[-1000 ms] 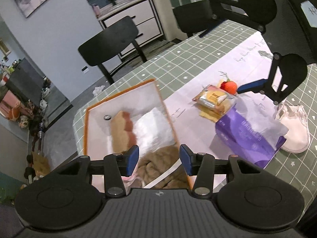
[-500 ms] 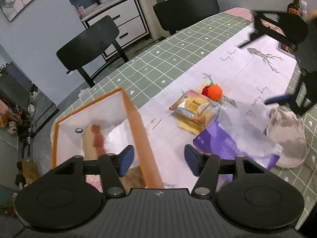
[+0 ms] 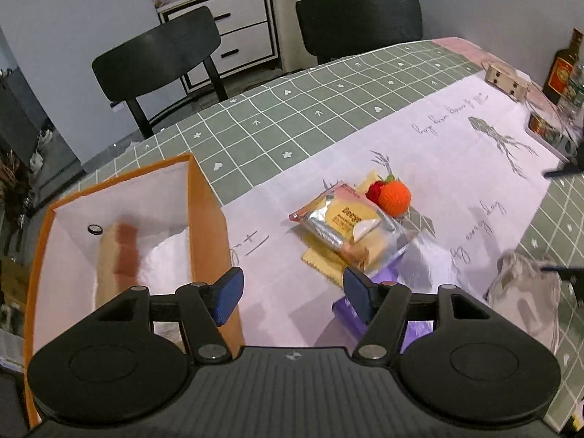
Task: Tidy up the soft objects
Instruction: 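Move both grippers back over the snack packet and white cloth, then grasp the snack packet with the left gripper while the right grasps the white cloth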
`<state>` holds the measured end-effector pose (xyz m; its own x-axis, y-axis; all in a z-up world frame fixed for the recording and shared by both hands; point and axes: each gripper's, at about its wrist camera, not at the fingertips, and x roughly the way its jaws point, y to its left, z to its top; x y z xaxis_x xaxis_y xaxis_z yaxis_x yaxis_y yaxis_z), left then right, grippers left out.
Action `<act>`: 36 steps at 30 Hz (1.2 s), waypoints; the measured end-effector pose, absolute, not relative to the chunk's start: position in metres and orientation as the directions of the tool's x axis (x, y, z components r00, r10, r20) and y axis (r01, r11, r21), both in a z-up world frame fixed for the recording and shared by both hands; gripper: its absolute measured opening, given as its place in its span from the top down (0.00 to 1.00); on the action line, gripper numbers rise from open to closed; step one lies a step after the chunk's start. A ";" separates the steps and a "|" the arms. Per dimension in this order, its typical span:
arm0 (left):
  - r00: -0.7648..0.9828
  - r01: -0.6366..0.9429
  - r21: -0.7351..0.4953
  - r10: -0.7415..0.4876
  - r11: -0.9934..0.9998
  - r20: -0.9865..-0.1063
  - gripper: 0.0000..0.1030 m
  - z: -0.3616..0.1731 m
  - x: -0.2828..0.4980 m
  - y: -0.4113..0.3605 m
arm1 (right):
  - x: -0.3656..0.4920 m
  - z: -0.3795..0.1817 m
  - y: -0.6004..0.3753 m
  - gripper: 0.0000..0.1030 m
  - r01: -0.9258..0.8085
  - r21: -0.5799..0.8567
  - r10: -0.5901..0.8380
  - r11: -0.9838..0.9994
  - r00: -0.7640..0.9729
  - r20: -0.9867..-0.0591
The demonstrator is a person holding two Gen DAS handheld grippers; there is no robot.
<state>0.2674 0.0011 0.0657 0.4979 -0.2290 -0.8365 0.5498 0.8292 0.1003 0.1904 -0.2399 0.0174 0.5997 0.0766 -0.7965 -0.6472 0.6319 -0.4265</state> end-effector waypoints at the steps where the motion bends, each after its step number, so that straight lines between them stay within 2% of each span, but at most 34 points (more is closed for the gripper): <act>1: 0.500 0.545 0.102 -0.225 0.832 -0.836 0.28 0.063 0.270 -0.001 | 0.188 0.016 -0.244 0.04 -0.622 -0.412 0.070 0.666 0.602 -0.796; 6: 0.487 0.557 0.105 -0.221 0.824 -0.845 0.27 0.052 0.276 -0.019 | 0.176 0.014 -0.263 0.04 -0.504 -0.260 0.100 0.824 0.580 -0.808; 10: 0.473 0.575 0.110 -0.219 0.810 -0.854 0.27 0.045 0.280 -0.036 | 0.168 0.008 -0.270 0.04 -0.458 -0.176 0.132 0.871 0.564 -0.815; 17: 0.443 0.589 0.098 -0.220 0.802 -0.869 0.24 0.035 0.292 -0.060 | 0.151 0.009 -0.273 0.04 -0.446 -0.160 0.150 0.881 0.583 -0.798; 21: 0.375 0.584 0.046 -0.220 0.810 -0.901 0.24 0.023 0.308 -0.072 | 0.144 0.011 -0.276 0.04 -0.440 -0.175 0.138 0.881 0.592 -0.794; 28: 0.253 0.433 -0.072 -0.198 0.899 -0.947 0.20 -0.004 0.346 -0.085 | 0.142 0.010 -0.275 0.04 -0.452 -0.179 0.144 0.874 0.593 -0.792; 32: 0.194 0.352 -0.155 -0.233 0.923 -0.953 0.13 -0.021 0.360 -0.085 | 0.140 0.011 -0.274 0.04 -0.462 -0.182 0.151 0.868 0.595 -0.790; 36: 0.203 0.330 -0.122 -0.197 0.936 -0.959 0.08 -0.030 0.364 -0.090 | 0.140 0.007 -0.275 0.04 -0.468 -0.200 0.136 0.861 0.590 -0.796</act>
<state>0.3644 -0.0903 -0.0298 0.2032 -0.1967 -0.9592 0.3305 0.9359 -0.1220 0.1403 -0.2749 0.0075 0.5900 0.1363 -0.7958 -0.4680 0.8609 -0.1995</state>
